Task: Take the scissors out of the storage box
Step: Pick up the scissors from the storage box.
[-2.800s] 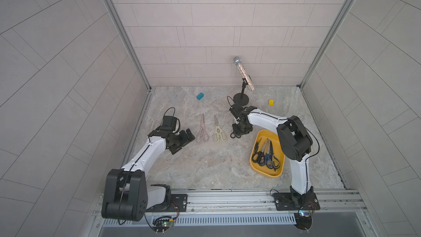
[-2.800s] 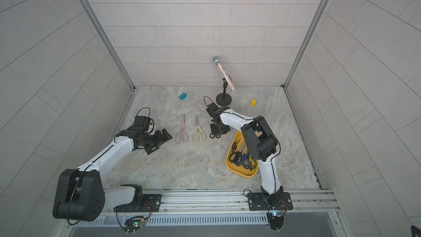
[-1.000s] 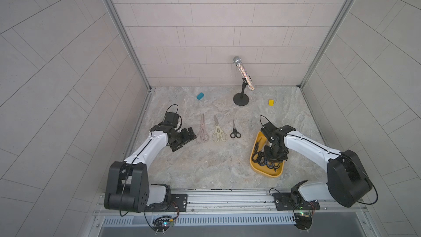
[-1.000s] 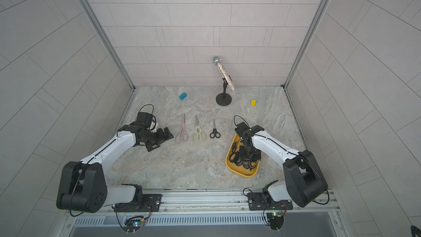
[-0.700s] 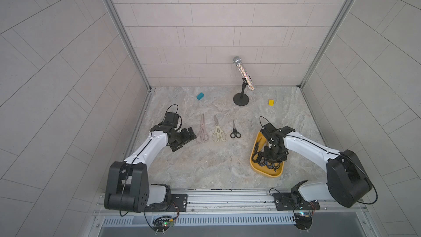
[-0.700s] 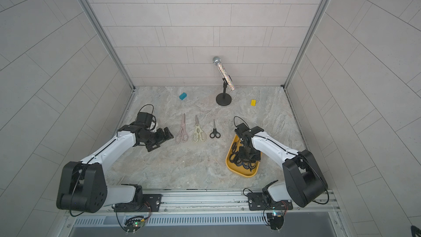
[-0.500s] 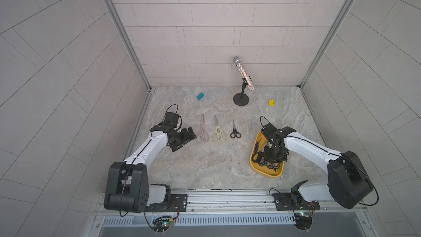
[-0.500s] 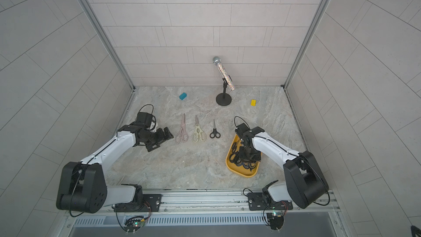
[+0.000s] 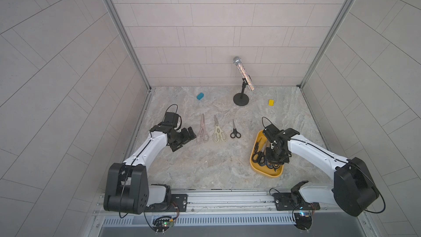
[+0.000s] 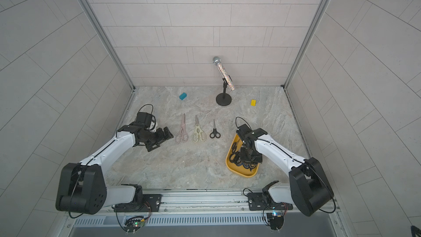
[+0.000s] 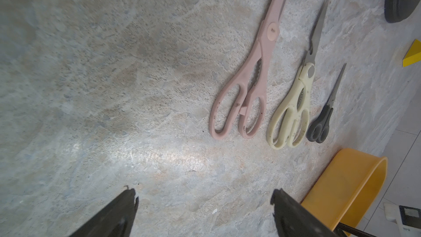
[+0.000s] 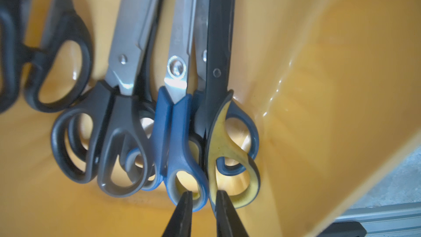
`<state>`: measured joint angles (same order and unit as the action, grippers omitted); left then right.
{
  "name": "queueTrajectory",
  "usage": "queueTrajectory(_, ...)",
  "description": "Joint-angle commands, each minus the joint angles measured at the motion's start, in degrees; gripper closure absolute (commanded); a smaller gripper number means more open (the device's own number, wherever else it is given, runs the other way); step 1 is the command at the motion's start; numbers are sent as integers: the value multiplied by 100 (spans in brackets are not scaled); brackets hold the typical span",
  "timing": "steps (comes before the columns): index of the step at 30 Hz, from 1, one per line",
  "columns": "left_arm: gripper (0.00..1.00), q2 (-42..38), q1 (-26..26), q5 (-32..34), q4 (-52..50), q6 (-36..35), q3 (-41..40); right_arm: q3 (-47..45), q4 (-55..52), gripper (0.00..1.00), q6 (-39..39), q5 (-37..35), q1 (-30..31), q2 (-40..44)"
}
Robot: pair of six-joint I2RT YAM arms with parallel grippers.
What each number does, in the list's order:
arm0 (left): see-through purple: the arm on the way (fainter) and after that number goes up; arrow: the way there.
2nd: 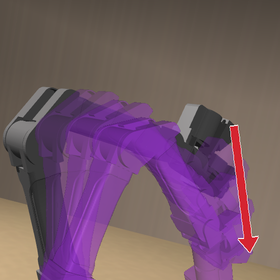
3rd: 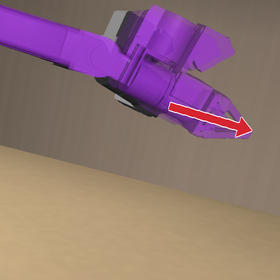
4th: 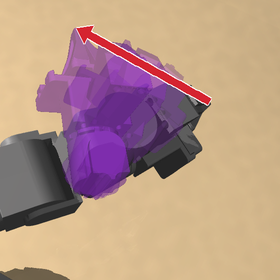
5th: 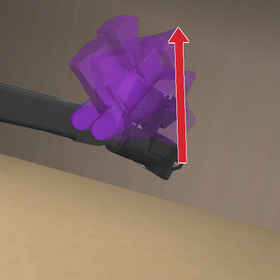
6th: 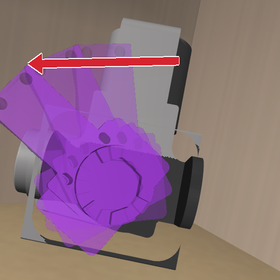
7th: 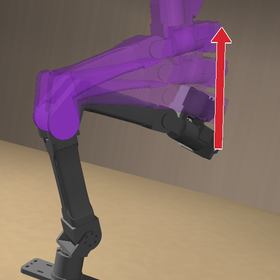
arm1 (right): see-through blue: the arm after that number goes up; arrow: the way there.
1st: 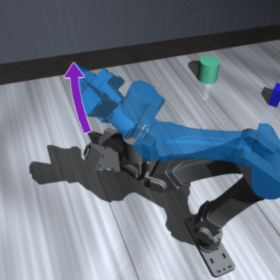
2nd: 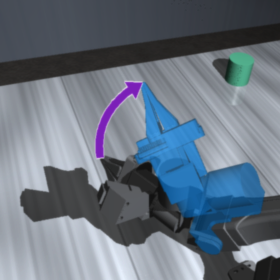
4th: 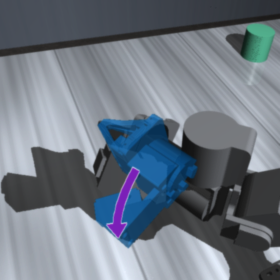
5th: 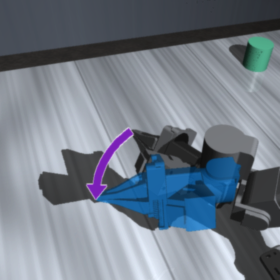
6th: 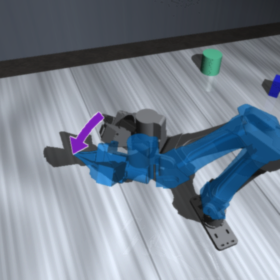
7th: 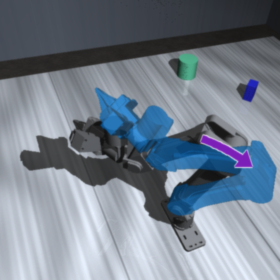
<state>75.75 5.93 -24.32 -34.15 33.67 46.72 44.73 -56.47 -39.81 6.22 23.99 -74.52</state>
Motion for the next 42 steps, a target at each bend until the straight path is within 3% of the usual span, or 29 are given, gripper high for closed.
queueTrajectory(1,0,-139,20,23,-21,15,-3,-163,57,78,-88,-66,27,11)
queueTrajectory(12,0,-185,22,37,-54,14,1,-316,418,81,-89,-203,30,-65)
queueTrajectory(28,0,-173,21,23,-49,16,28,376,-308,100,184,-494,24,208)
queueTrajectory(42,0,-121,23,-12,-37,-8,83,699,-775,100,303,-842,22,274)
